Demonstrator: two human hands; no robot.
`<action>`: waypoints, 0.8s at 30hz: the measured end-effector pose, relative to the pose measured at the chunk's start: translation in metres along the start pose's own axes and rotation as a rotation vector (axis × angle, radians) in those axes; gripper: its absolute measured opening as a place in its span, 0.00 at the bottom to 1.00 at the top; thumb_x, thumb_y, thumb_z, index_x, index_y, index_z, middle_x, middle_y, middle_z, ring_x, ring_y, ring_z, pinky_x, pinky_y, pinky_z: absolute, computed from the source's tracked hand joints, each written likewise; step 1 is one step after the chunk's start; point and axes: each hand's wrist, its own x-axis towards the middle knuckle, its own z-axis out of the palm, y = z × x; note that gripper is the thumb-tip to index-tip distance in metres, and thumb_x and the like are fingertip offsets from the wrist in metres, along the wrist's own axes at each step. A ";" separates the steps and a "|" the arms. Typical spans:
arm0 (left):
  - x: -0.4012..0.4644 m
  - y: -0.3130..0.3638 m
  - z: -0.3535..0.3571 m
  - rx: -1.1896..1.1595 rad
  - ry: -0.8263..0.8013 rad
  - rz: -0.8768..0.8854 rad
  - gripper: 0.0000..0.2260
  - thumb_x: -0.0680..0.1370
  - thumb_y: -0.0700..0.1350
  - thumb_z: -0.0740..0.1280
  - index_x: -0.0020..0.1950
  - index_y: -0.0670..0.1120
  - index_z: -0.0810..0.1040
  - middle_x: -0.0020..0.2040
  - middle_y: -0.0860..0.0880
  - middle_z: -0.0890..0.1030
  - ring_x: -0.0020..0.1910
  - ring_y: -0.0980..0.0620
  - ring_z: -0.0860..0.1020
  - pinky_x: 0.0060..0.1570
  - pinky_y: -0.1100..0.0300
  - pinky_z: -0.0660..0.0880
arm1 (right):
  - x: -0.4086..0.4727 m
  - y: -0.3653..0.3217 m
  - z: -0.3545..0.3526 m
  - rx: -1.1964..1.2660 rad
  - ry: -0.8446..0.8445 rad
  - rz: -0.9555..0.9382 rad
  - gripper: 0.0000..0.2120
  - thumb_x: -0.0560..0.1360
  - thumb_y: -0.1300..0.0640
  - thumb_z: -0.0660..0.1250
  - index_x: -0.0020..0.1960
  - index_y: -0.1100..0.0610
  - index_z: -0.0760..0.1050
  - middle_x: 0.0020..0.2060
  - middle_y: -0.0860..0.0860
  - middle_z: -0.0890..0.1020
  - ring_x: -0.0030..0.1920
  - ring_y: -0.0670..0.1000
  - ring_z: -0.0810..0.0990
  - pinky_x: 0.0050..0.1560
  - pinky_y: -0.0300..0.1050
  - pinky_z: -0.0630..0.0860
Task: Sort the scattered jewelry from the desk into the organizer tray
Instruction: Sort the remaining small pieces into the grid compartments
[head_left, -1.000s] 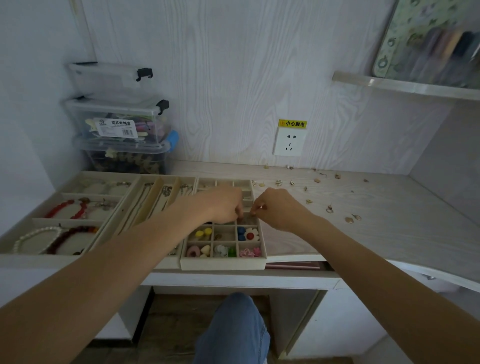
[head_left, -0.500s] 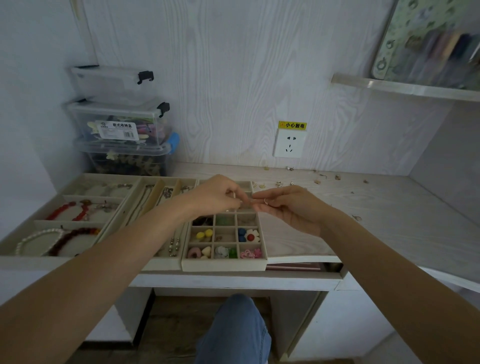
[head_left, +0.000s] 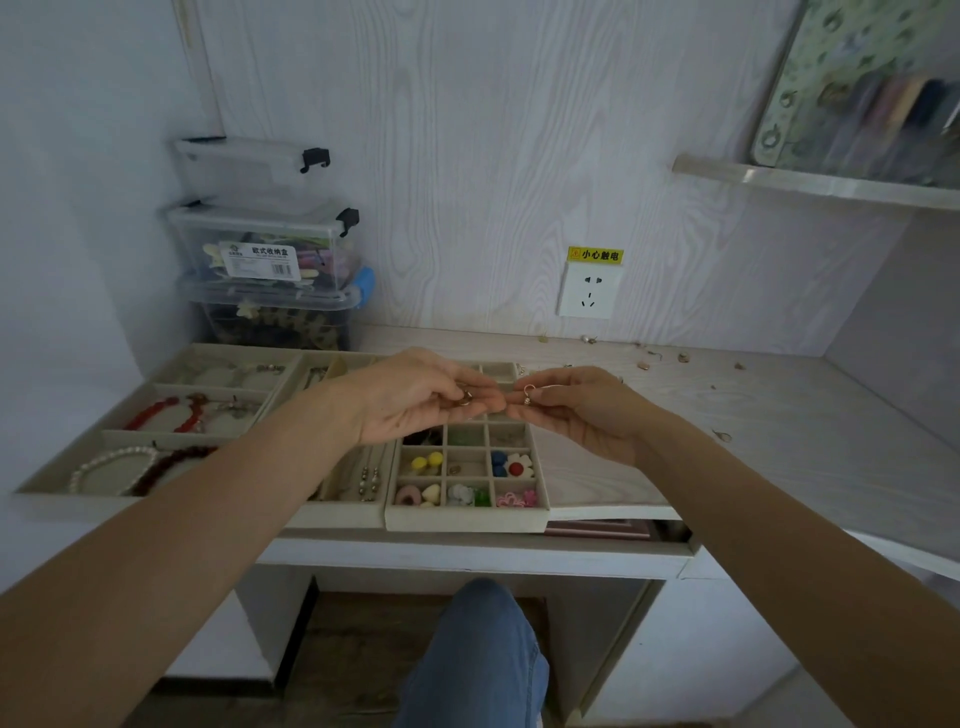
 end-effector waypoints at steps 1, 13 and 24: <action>-0.002 0.000 0.000 -0.022 -0.001 0.006 0.14 0.77 0.26 0.53 0.57 0.31 0.75 0.52 0.34 0.81 0.48 0.47 0.83 0.47 0.61 0.80 | -0.001 -0.001 0.002 -0.014 0.009 -0.007 0.10 0.77 0.73 0.57 0.50 0.68 0.76 0.46 0.61 0.83 0.43 0.52 0.85 0.45 0.38 0.81; 0.001 -0.005 -0.005 0.138 0.221 0.109 0.07 0.75 0.34 0.66 0.52 0.36 0.79 0.45 0.40 0.84 0.43 0.51 0.84 0.41 0.65 0.80 | 0.006 -0.006 0.009 -0.107 0.040 -0.062 0.08 0.76 0.71 0.61 0.50 0.65 0.77 0.39 0.59 0.83 0.35 0.48 0.84 0.34 0.34 0.79; 0.073 0.022 -0.053 0.253 0.288 0.134 0.07 0.77 0.38 0.64 0.52 0.37 0.80 0.40 0.45 0.84 0.38 0.55 0.82 0.43 0.66 0.79 | 0.102 -0.032 0.003 -0.344 0.008 -0.064 0.06 0.74 0.69 0.66 0.49 0.66 0.79 0.38 0.57 0.84 0.36 0.47 0.83 0.43 0.35 0.80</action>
